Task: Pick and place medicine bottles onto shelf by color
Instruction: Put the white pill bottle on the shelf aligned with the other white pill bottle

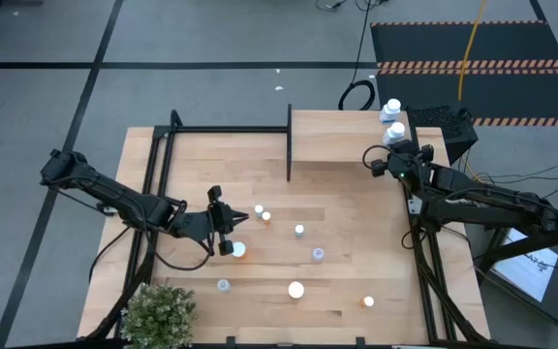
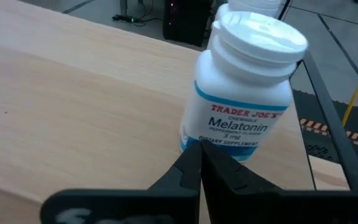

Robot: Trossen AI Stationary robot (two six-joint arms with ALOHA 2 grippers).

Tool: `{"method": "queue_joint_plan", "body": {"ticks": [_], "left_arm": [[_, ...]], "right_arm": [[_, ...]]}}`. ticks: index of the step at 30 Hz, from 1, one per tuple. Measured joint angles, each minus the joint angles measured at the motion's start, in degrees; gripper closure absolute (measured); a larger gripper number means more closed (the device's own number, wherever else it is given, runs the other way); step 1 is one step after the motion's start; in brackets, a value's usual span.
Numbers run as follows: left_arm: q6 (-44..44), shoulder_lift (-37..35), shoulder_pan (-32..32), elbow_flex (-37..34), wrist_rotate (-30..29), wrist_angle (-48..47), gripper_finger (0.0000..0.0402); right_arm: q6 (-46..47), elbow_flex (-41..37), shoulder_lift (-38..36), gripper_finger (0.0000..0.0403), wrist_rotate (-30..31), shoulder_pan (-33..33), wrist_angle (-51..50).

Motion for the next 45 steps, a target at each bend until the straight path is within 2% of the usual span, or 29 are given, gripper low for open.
{"method": "queue_joint_plan", "body": {"ticks": [14, 45], "left_arm": [[-0.1, 0.0, 0.0, 0.0, 0.0, 0.0, 0.0376], [-0.5, 0.0, 0.0, 0.0, 0.0, 0.0, 0.0376]], "right_arm": [[-1.0, 0.0, 1.8, 0.0403, 1.7, 0.0, 2.5], [-2.9, 0.0, 3.7, 0.0403, 1.2, -2.2, 6.2]]}}
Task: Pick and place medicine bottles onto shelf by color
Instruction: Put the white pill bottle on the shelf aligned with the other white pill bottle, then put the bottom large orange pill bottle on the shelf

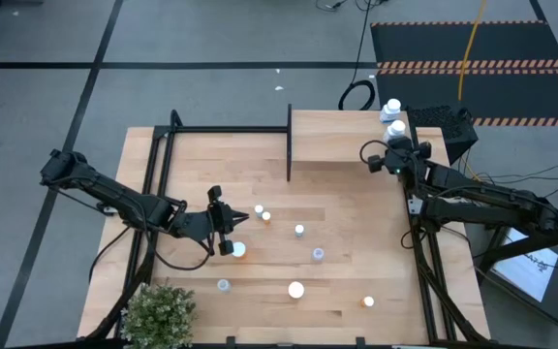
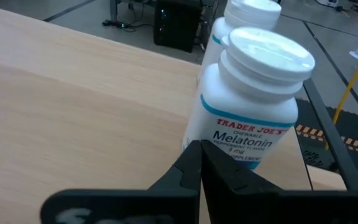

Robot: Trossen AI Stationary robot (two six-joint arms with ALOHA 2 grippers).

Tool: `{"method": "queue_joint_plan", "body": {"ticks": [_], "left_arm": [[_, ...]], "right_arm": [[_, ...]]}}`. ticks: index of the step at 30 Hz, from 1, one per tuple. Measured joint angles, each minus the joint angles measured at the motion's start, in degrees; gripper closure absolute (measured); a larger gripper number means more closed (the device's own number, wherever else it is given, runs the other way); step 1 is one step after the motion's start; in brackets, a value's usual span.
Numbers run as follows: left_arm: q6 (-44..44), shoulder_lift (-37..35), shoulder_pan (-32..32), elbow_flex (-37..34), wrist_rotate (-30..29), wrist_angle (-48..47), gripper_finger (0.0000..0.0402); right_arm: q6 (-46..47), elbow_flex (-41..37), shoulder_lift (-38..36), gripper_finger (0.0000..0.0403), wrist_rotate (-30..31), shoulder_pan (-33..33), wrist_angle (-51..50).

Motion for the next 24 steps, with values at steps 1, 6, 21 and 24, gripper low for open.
{"method": "queue_joint_plan", "body": {"ticks": [1, 6, 21, 24], "left_arm": [[0.0, 0.0, 0.0, 0.0, 0.0, 0.0, 0.0376], [0.0, 0.0, 0.0, 0.0, 0.0, 0.0, 0.0376], [1.1, 0.0, 0.0, 0.0, 0.3, 2.2, 0.0376], [2.2, 0.0, 0.0, 0.0, 0.3, 3.9, 0.0376]], "right_arm": [[-0.4, 0.0, 0.0, 0.0403, 0.0, 0.0, 0.4], [-0.8, 0.0, 0.0, 0.0403, 0.0, 0.0, 0.6], [-7.5, 3.1, -4.5, 0.0403, -13.6, 10.1, 22.8], [-11.0, 3.1, -3.9, 0.0403, -13.4, 14.5, 29.2]]}}
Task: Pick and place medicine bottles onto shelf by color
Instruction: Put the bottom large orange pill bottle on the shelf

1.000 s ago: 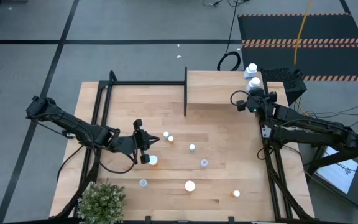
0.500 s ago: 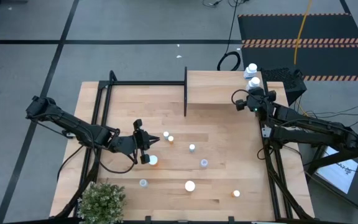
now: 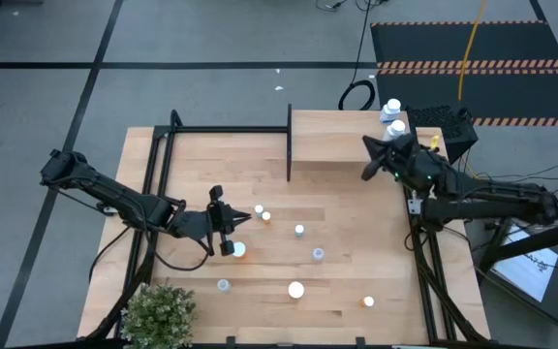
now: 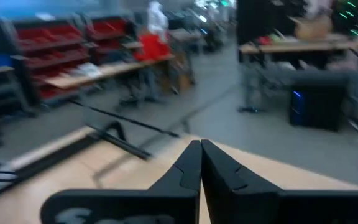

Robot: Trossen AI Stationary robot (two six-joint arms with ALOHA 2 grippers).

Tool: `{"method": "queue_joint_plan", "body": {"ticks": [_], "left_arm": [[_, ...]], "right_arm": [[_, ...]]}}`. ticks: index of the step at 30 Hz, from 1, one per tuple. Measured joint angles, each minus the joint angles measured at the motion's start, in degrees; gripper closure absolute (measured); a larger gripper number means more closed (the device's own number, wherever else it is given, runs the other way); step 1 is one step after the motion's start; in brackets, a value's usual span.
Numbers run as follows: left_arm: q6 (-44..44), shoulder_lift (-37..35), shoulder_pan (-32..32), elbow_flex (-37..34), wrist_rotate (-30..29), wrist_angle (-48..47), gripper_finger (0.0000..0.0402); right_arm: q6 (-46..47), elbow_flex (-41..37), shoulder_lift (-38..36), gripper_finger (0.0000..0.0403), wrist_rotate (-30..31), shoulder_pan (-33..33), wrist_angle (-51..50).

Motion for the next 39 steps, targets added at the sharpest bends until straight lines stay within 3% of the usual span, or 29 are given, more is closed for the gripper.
{"method": "queue_joint_plan", "body": {"ticks": [10, 17, 20, 23, 34, 39], "left_arm": [[2.5, 0.0, 0.0, 0.7, 0.0, 6.0, 0.0376], [4.9, 0.0, 0.2, 7.4, 0.0, 3.3, 0.0376], [4.9, 0.0, 0.6, 11.4, 0.1, 0.2, 0.0376], [4.9, 0.0, 0.9, 14.3, 0.1, -2.9, 0.0376], [4.4, 0.2, 0.8, 15.3, 3.7, -8.9, 0.0376], [6.1, 0.4, 1.0, 15.2, 6.9, -7.0, 0.0375]], "right_arm": [[-1.4, 2.2, 1.1, 0.0403, 1.6, 11.8, 4.3], [-1.9, 6.0, 4.3, 0.0403, 1.6, 19.8, 3.7], [-2.0, 6.4, 5.0, 0.0403, 5.4, 22.2, 3.2], [-3.0, 6.4, 5.5, 0.0403, 8.2, 23.5, 2.6], [-7.4, 6.4, 5.7, 0.0403, 7.4, 23.7, -1.4], [-4.7, 6.4, 5.9, 0.0403, 3.9, 23.7, -2.7]]}}
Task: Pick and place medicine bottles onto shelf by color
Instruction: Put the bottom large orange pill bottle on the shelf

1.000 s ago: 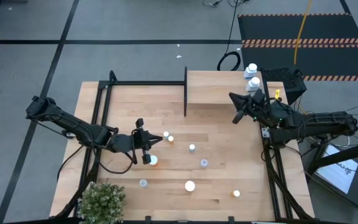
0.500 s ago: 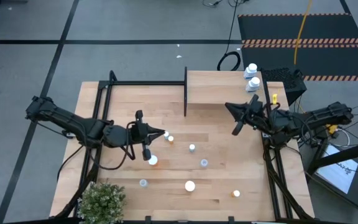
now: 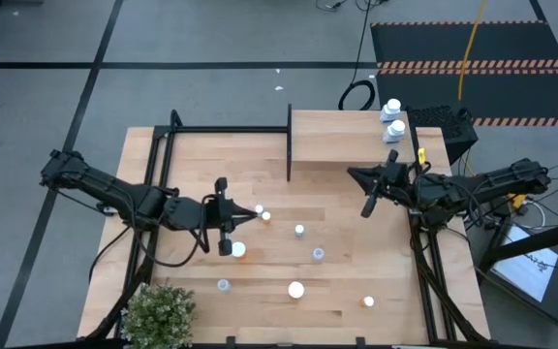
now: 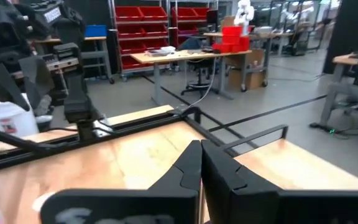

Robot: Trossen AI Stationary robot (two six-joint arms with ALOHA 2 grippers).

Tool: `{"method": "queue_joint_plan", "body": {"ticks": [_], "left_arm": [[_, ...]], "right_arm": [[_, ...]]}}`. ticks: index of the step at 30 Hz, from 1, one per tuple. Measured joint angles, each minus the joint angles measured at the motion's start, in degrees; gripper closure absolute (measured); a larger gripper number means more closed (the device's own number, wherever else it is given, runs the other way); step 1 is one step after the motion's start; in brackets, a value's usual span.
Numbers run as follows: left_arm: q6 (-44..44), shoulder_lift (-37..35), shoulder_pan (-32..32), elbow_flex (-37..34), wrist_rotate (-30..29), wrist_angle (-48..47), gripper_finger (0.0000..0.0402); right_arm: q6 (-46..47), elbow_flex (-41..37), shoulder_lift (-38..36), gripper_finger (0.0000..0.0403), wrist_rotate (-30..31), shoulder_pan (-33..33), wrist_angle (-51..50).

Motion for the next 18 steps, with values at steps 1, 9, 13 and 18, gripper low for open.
{"method": "queue_joint_plan", "body": {"ticks": [1, 9, 13, 18], "left_arm": [[0.1, 0.2, 0.3, 0.0, 0.8, 0.4, 0.0375], [0.4, 1.8, 3.4, 0.0, 4.5, 2.0, 0.0365], [0.2, 3.3, 5.1, 0.1, 5.5, 2.8, 0.033], [-1.3, 5.7, 3.9, 0.1, 5.7, 1.8, 0.0279]], "right_arm": [[0.6, 0.0, 0.2, 0.0403, -1.1, 0.0, -0.2], [0.2, -1.0, 3.5, 0.0403, -6.3, 0.0, -1.2], [-2.7, -1.9, 4.9, 0.0403, -7.6, 0.0, -1.5], [-4.6, -2.1, 5.8, 0.0403, -7.9, -0.2, -0.9]]}}
